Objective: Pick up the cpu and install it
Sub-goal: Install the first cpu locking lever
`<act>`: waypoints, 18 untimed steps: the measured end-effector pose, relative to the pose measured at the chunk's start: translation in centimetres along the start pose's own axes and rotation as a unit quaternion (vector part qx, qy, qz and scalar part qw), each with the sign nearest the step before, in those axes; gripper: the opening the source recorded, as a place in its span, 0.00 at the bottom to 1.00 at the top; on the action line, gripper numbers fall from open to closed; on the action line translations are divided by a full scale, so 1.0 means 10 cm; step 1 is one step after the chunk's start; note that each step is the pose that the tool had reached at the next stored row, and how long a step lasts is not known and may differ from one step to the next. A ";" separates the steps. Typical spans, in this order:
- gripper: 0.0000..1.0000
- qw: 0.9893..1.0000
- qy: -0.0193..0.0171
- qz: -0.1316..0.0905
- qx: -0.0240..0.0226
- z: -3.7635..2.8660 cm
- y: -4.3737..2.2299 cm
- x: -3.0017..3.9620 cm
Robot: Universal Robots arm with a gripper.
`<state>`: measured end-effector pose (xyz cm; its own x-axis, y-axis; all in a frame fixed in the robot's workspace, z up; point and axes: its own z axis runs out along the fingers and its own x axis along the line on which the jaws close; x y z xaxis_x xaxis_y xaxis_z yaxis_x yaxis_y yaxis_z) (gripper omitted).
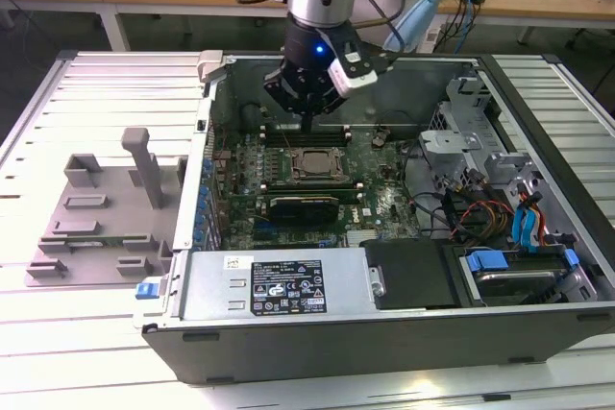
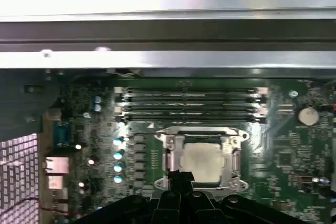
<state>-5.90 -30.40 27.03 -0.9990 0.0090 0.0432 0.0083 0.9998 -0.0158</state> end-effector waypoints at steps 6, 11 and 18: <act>0.11 1.000 0.000 0.000 -0.005 0.021 0.074 0.390; 0.11 1.000 0.000 -0.013 -0.007 0.049 0.210 0.437; 0.11 0.999 0.000 -0.033 -0.006 0.073 0.260 0.400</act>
<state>-9.91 -27.77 26.43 -0.9975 -0.0562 0.0428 -0.0563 0.9984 -0.0013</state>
